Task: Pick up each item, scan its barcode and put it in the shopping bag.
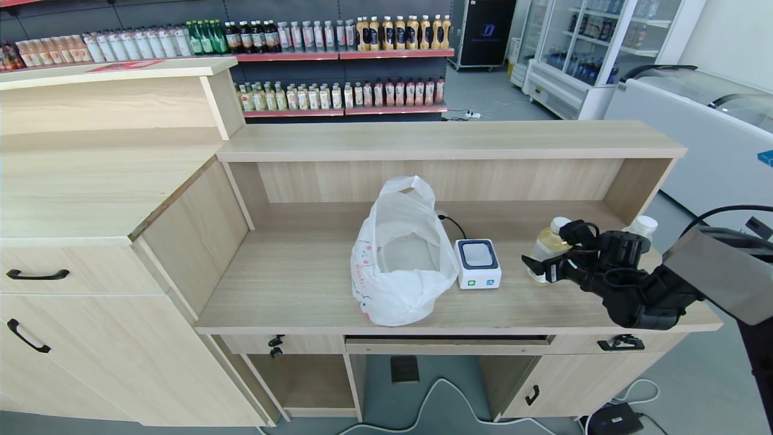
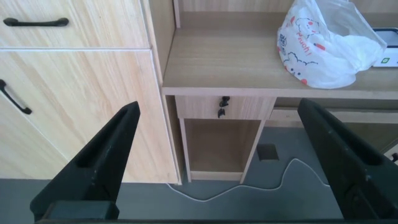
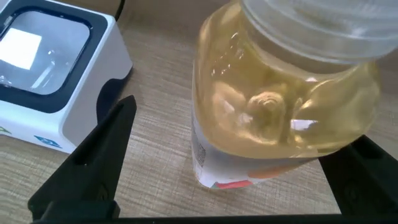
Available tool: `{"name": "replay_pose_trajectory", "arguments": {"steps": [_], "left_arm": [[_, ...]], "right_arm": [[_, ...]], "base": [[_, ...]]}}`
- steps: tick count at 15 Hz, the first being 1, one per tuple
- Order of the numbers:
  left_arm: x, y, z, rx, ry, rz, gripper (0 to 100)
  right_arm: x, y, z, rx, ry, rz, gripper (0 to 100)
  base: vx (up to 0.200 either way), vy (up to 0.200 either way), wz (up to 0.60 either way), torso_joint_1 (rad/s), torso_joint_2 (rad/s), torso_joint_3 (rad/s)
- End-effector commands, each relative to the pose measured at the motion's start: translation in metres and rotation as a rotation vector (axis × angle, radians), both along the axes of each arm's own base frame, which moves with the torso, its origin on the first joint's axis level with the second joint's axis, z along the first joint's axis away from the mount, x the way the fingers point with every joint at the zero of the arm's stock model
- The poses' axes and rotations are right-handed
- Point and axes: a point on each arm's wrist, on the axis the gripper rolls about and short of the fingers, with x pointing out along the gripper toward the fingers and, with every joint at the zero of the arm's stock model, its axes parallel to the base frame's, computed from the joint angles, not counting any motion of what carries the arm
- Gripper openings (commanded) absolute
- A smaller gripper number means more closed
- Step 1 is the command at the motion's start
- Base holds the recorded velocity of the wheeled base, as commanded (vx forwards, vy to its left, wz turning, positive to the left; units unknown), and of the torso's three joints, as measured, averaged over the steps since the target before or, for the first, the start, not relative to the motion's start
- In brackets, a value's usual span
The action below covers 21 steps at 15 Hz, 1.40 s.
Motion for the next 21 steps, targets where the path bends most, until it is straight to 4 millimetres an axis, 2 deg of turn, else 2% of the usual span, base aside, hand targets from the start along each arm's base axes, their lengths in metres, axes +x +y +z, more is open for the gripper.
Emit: {"name": "replay_pose_trajectory", "arguments": {"steps": [1,5,6,15,18,21], "left_arm": [[0.0,0.0,0.0,0.0,0.0,0.0,100],[0.0,0.0,0.0,0.0,0.0,0.0,100],[0.0,0.0,0.0,0.0,0.0,0.0,100],[0.0,0.0,0.0,0.0,0.0,0.0,100],[0.0,0.0,0.0,0.0,0.0,0.001,100],[0.0,0.0,0.0,0.0,0.0,0.001,100]], "right_arm": [[0.004,0.002,-0.004,0.0,-0.001,0.006,100],[0.009,0.002,0.0,0.003,-0.026,0.007,100],[0.01,0.001,0.0,0.003,-0.029,0.005,0],[0.013,-0.002,0.001,0.002,-0.043,-0.013,0],[0.01,-0.002,0.024,0.076,-0.063,-0.021,0],[-0.01,0.004,0.062,0.173,-0.046,0.019,0]], "base": [[0.0,0.0,0.0,0.0,0.0,0.0],[0.0,0.0,0.0,0.0,0.0,0.0],[0.0,0.0,0.0,0.0,0.0,0.0],[0.0,0.0,0.0,0.0,0.0,0.0],[0.0,0.0,0.0,0.0,0.0,0.0],[0.0,0.0,0.0,0.0,0.0,0.0]]}}
